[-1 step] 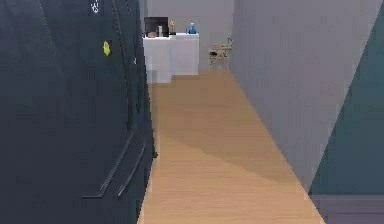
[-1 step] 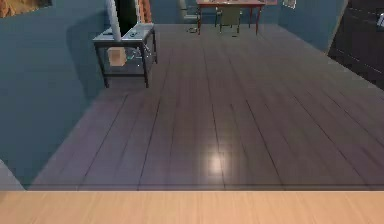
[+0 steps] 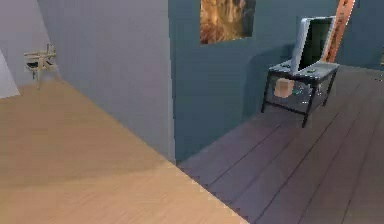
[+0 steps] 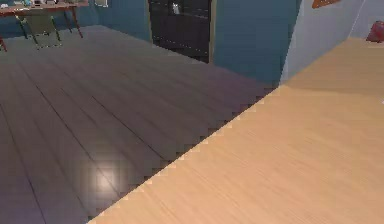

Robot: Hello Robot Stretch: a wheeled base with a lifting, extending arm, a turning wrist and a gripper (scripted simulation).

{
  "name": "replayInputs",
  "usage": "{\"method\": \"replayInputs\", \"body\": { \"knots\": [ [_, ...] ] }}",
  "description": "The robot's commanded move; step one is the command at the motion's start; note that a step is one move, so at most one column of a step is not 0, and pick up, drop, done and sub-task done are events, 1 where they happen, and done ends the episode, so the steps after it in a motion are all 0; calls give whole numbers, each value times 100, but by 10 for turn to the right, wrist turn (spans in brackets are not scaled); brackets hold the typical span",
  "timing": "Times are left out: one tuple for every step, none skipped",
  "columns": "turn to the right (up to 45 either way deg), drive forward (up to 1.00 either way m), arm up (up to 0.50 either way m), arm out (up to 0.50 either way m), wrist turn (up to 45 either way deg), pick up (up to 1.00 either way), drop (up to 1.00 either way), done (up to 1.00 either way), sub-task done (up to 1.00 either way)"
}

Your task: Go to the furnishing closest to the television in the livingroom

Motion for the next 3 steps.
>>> {"method": "replayInputs", "body": {
  "knots": [
    [360, 0, 0, 0, 0, 0, 0, 0, 0],
    [0, 100, 0, 0, 0, 0, 0, 0, 0],
    [0, 100, 0, 0, 0, 0, 0, 0, 0]
  ]
}}
